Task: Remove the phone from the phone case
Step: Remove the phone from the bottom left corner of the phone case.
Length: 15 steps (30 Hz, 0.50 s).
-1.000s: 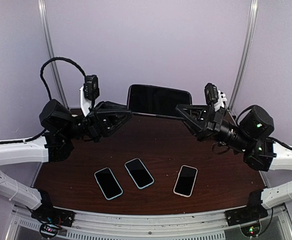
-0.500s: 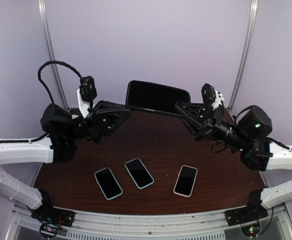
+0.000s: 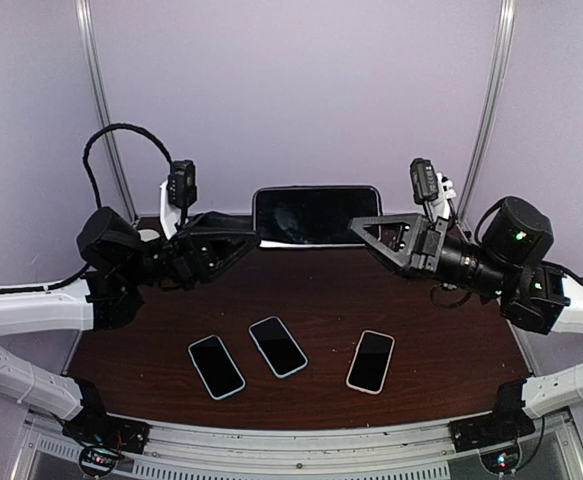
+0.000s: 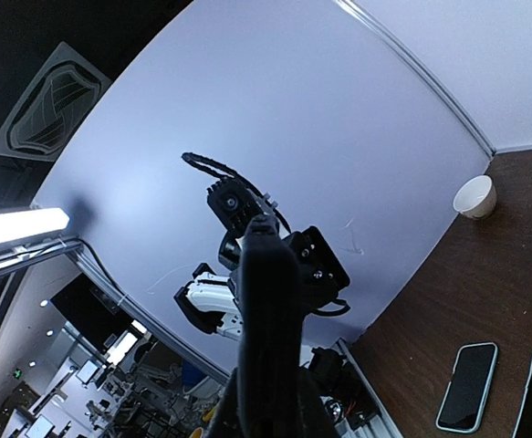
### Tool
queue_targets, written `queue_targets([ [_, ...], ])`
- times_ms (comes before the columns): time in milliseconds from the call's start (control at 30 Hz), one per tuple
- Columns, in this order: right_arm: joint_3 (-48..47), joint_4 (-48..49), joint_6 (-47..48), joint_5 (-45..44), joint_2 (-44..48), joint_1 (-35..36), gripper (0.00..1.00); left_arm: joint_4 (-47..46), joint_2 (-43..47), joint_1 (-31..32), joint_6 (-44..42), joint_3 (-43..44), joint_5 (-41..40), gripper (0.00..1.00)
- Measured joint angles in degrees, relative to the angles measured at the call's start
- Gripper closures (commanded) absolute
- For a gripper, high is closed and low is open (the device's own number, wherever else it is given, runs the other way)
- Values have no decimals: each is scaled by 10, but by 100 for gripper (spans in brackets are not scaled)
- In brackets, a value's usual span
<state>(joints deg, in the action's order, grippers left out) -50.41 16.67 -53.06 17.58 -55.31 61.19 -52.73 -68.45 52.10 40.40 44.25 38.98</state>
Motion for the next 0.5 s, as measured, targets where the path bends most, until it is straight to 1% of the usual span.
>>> queue_targets([
  [167, 0, -11, 54, -23, 0, -2, 100, 53, 0, -6, 14, 3, -28, 87],
  [300, 0, -15, 71, -32, 0, -2, 100, 67, -1, -7, 15, 4, -39, 97],
  [367, 1, -12, 68, -32, -1, -3, 100, 67, -1, -7, 14, 4, -41, 100],
  [500, 23, 38, 21, -8, -8, -20, 100, 48, -5, -8, 14, 4, -36, 100],
])
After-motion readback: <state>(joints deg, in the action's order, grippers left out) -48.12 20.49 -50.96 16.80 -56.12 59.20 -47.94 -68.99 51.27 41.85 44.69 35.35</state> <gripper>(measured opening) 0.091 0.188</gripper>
